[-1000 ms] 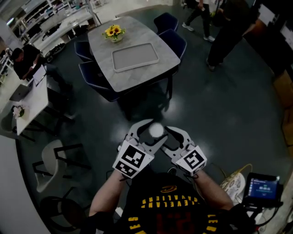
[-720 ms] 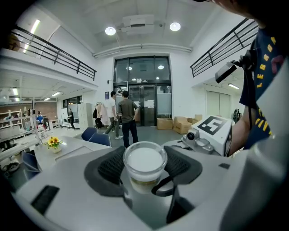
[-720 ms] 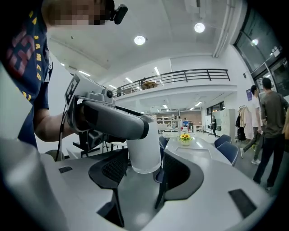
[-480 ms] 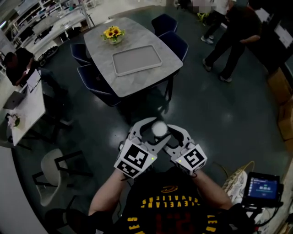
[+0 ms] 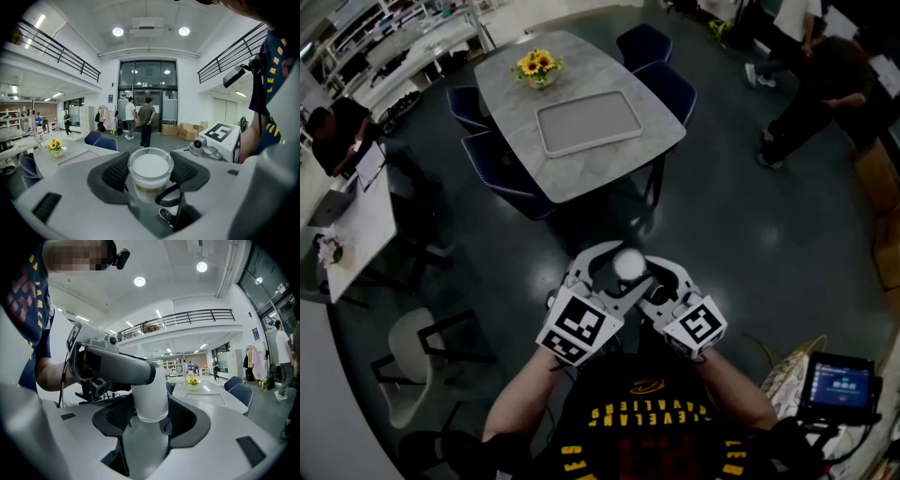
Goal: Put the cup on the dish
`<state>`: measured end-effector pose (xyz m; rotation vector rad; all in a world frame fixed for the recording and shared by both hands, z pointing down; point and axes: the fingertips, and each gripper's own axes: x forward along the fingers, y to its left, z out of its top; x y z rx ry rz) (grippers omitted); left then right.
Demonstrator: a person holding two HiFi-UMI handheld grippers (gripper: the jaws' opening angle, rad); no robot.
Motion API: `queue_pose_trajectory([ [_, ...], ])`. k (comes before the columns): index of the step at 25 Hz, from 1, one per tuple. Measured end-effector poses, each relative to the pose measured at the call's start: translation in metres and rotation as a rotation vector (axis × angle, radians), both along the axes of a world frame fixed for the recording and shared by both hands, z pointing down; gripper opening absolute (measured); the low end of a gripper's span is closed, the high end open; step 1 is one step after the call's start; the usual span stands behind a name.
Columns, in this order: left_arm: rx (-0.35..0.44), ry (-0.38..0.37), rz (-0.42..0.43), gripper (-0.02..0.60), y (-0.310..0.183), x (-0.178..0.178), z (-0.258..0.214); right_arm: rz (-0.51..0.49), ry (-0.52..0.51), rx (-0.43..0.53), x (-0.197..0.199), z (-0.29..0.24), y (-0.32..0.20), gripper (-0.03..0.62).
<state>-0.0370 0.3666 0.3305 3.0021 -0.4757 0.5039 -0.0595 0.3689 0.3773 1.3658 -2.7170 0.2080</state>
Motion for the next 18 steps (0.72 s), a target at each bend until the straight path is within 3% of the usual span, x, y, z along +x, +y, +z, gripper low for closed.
queue_pose_trajectory([
  [10,0.019,0.033,-0.051,0.272,-0.020,-0.023,-0.016,-0.049,0.011,0.018,-0.024,-0.020,-0.020,0.238],
  [18,0.012,0.008,-0.108,0.272,-0.100,0.050,0.003,-0.110,-0.013,0.007,0.049,0.002,-0.098,0.238],
])
